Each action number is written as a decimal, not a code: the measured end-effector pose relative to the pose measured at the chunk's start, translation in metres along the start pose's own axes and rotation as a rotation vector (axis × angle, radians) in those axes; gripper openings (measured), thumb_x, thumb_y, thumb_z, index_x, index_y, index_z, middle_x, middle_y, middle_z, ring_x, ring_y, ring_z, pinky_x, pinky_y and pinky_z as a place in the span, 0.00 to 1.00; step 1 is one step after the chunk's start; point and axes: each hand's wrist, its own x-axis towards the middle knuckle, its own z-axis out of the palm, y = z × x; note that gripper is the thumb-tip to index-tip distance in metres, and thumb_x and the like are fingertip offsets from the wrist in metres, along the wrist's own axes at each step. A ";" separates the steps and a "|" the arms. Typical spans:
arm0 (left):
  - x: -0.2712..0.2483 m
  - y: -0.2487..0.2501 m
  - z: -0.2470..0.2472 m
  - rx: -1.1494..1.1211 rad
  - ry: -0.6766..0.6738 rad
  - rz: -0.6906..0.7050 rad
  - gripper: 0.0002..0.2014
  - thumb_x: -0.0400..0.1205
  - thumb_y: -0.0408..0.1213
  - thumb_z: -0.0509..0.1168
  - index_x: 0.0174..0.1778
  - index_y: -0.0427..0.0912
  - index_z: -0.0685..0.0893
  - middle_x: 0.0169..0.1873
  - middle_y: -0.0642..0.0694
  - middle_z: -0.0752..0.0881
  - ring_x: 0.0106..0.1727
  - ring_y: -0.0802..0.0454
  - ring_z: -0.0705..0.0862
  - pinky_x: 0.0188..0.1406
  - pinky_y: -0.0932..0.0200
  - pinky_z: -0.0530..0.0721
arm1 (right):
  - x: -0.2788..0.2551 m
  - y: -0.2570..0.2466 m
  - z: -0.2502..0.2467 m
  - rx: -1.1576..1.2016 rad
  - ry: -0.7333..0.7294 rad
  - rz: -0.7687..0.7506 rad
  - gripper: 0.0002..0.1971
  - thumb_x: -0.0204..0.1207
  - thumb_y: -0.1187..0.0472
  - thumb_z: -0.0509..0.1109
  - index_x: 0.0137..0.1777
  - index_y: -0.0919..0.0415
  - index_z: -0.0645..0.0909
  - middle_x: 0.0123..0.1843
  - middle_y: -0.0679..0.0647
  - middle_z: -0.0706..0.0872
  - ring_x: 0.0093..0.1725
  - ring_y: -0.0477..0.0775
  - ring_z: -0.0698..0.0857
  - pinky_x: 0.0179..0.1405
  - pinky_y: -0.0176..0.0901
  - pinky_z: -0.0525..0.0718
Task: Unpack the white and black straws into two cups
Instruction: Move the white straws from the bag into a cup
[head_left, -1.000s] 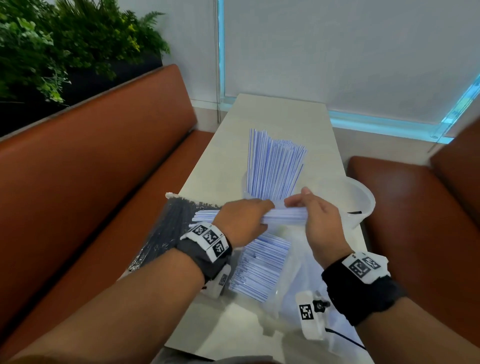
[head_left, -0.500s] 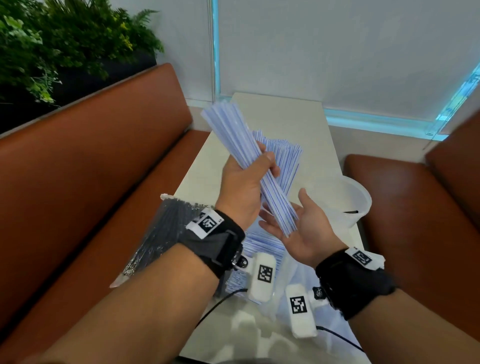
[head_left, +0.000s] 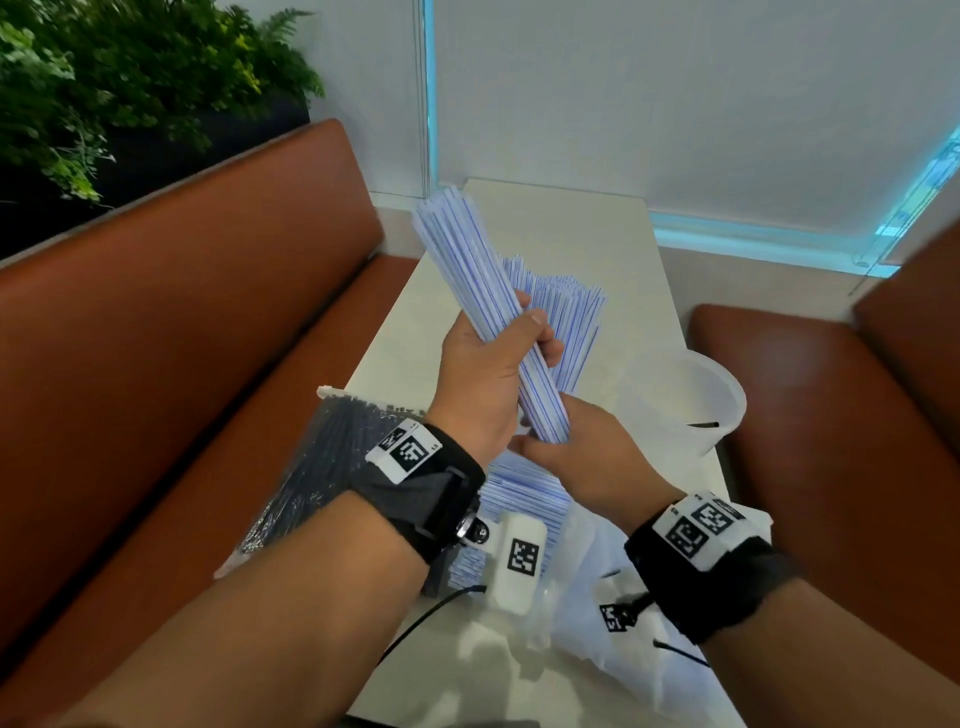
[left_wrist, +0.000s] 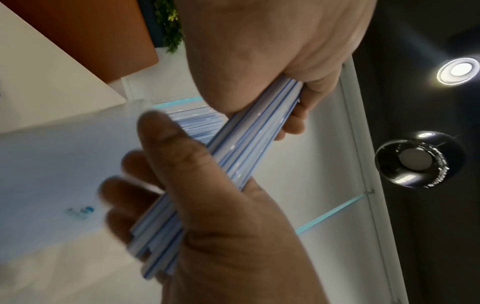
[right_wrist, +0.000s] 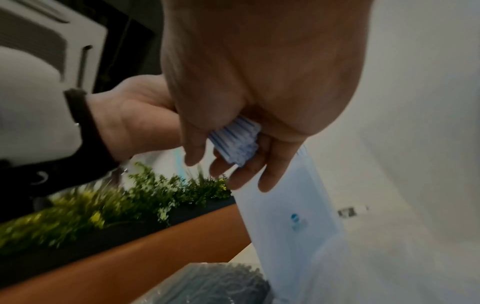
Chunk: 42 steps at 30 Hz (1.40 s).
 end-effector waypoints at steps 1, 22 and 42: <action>0.001 0.002 0.000 0.007 -0.008 -0.005 0.07 0.81 0.25 0.69 0.49 0.42 0.83 0.34 0.41 0.84 0.35 0.44 0.85 0.42 0.51 0.87 | 0.001 0.002 0.002 -0.036 0.017 0.014 0.13 0.75 0.47 0.77 0.44 0.54 0.80 0.39 0.56 0.88 0.39 0.57 0.87 0.45 0.55 0.88; 0.079 0.008 -0.042 0.813 0.100 0.216 0.06 0.80 0.36 0.69 0.40 0.38 0.82 0.31 0.48 0.85 0.32 0.56 0.83 0.34 0.63 0.79 | 0.049 0.030 0.008 -0.707 -0.116 -0.106 0.12 0.88 0.48 0.61 0.44 0.51 0.72 0.42 0.47 0.75 0.42 0.56 0.79 0.37 0.49 0.72; 0.116 -0.014 -0.039 1.115 -0.175 0.249 0.52 0.68 0.75 0.67 0.84 0.52 0.60 0.81 0.48 0.63 0.77 0.59 0.65 0.74 0.58 0.65 | 0.050 0.035 0.010 -0.648 -0.108 -0.145 0.12 0.88 0.49 0.62 0.49 0.56 0.79 0.44 0.48 0.75 0.43 0.57 0.81 0.37 0.48 0.73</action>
